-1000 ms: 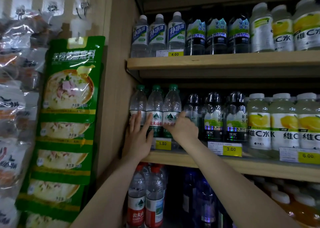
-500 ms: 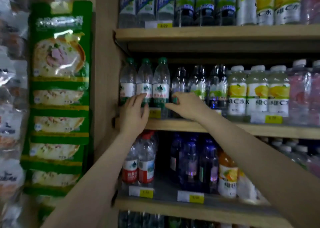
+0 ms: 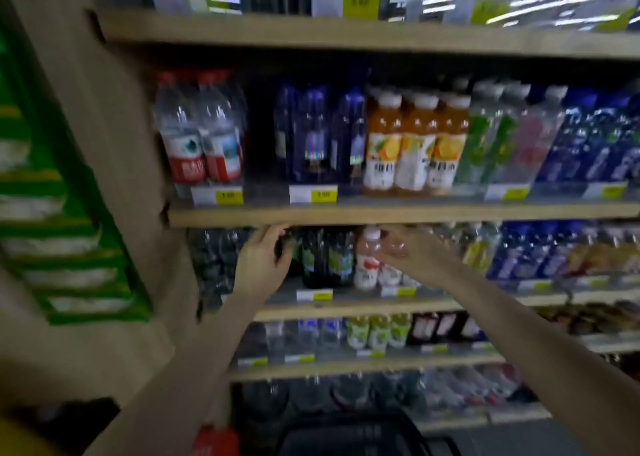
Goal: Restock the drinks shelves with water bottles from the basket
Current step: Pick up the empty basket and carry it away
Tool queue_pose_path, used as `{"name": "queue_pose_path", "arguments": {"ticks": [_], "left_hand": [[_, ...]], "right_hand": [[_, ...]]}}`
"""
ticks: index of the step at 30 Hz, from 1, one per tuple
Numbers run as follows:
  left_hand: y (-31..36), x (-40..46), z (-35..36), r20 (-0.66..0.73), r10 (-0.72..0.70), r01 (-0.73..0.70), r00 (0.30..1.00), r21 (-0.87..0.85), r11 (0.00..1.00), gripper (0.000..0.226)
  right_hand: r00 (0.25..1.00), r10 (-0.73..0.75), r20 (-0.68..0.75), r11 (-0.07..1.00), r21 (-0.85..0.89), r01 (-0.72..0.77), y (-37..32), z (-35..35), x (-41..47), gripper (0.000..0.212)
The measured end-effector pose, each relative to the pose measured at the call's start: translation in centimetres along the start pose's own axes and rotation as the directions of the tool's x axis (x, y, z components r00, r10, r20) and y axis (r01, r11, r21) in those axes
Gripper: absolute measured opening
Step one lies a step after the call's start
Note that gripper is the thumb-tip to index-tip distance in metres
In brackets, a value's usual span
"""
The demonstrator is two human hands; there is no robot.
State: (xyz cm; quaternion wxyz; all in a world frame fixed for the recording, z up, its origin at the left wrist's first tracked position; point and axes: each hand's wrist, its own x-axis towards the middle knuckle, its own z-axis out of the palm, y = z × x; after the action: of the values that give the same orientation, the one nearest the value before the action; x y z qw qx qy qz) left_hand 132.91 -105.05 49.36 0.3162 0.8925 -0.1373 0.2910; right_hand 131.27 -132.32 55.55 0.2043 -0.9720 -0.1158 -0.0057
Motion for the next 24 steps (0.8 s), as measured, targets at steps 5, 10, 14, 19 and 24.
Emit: {"name": "queue_pose_path", "arguments": {"ticks": [5,10,14,19,24], "left_hand": [[-0.5,-11.2,5.6,0.155,-0.238,0.239,0.959,0.014,0.971,0.037],[-0.9,-22.4,11.9,0.241,-0.526,0.511,0.815,0.129,0.850,0.040],[-2.0,-30.1,15.6,0.261,-0.659,0.632,0.705,0.190,0.751,0.042],[-5.4,-38.1,19.9,0.320,-0.761,0.696,0.565,0.310,0.647,0.046],[-12.0,-45.2,26.4,0.296,-0.842,0.747,0.451,0.391,0.538,0.057]], "right_hand": [[0.961,0.126,0.248,0.983,0.098,-0.154,8.6,7.3,-5.0,0.068],[0.882,0.188,0.433,0.948,0.156,-0.278,18.5,15.3,-9.1,0.068],[0.852,0.179,0.492,0.934,0.188,-0.305,23.4,21.3,-12.1,0.066],[0.761,0.256,0.596,0.883,0.176,-0.435,29.5,29.2,-15.6,0.076],[0.699,0.361,0.617,0.847,0.098,-0.523,35.5,39.9,-16.6,0.082]]}}
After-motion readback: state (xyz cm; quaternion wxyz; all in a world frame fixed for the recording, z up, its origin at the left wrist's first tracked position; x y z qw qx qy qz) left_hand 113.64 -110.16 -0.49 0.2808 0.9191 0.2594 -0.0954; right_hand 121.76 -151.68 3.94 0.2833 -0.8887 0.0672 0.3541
